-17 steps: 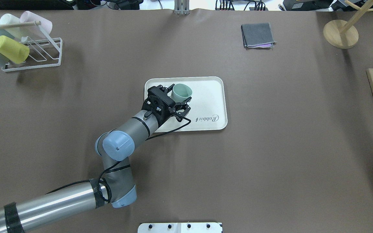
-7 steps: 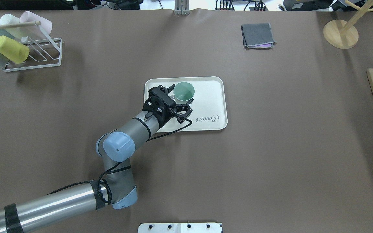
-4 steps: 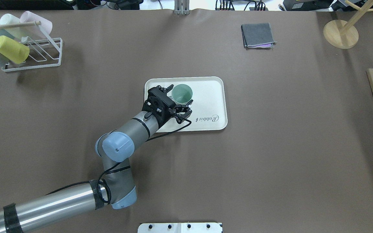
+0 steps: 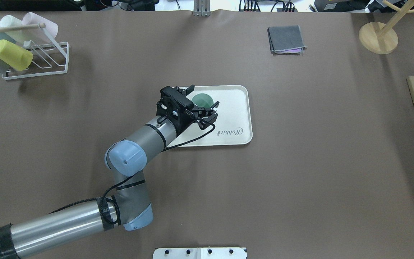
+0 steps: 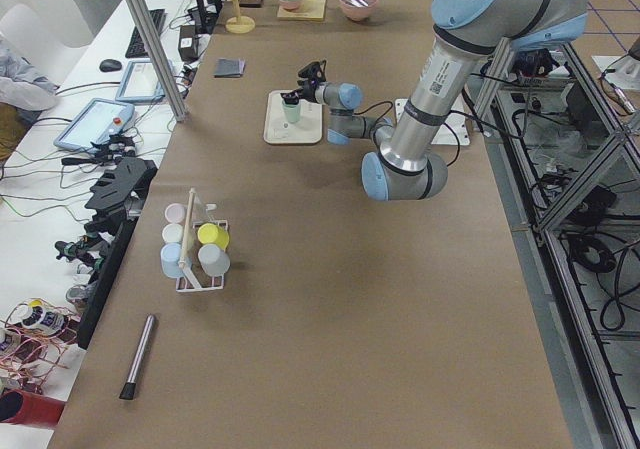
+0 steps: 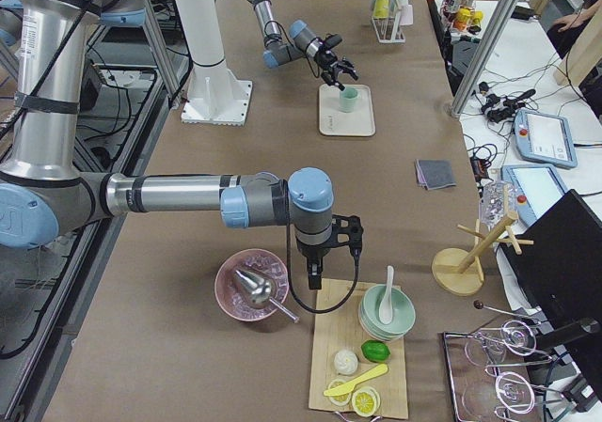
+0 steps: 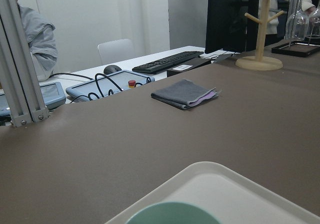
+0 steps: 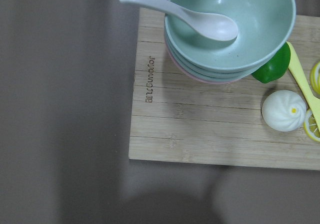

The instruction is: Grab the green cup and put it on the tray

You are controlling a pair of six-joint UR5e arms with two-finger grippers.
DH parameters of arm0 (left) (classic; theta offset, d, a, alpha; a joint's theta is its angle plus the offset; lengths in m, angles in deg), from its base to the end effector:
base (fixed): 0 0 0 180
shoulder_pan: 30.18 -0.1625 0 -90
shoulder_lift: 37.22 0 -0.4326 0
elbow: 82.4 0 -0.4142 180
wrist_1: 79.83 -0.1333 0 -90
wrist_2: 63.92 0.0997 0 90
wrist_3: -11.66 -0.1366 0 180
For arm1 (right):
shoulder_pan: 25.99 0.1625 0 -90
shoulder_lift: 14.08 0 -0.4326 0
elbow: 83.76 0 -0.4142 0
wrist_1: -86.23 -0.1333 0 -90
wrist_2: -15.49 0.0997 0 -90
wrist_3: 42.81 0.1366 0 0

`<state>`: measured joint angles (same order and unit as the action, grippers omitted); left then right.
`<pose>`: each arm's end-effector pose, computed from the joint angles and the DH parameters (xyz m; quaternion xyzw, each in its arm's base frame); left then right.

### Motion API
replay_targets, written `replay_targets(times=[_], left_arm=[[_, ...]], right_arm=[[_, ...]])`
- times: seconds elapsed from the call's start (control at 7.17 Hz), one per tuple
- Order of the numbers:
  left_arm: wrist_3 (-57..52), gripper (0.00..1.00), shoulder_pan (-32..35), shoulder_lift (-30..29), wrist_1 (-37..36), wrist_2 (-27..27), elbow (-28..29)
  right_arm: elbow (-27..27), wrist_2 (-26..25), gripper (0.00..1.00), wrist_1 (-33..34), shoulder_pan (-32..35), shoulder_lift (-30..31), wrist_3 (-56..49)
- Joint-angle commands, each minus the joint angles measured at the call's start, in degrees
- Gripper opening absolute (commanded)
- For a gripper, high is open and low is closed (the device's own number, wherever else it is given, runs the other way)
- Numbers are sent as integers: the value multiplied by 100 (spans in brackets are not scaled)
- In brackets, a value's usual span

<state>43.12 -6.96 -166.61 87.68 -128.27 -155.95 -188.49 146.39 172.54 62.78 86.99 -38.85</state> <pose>0.6216 -0.4761 0.2150 0.5978 0.4737 0.0267 0.6462 0.0344 -0.4432 0.6503 0.0442 -0.3510 -0.0001 0.9353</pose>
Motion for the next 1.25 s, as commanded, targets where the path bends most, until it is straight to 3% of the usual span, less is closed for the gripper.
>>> replay_targets(times=[0.0,0.28,0.56,0.7,0.98,1.12], left_arm=[[479,98,575,631,-1379,-565,-1383],[660,98,1916,1098,-2762,-2249,-2346],[651,98,3480,1607,-3152,-4041,-2358],[590,98,4166,1862,-3398,-4694,-2349],[563,98,5250,2424,-3601,-5506,-2322],[537,98,5872,2628,-4107,-6240,-2261]], right_arm=[[-3,-4,100,0,0,0,0],[23,-21,100,9,0,0,9],[49,-30,100,0,0,-9,9],[49,-22,100,0,0,-9,9],[49,-56,100,0,0,-61,9],[119,-83,100,-9,-9,-149,9]])
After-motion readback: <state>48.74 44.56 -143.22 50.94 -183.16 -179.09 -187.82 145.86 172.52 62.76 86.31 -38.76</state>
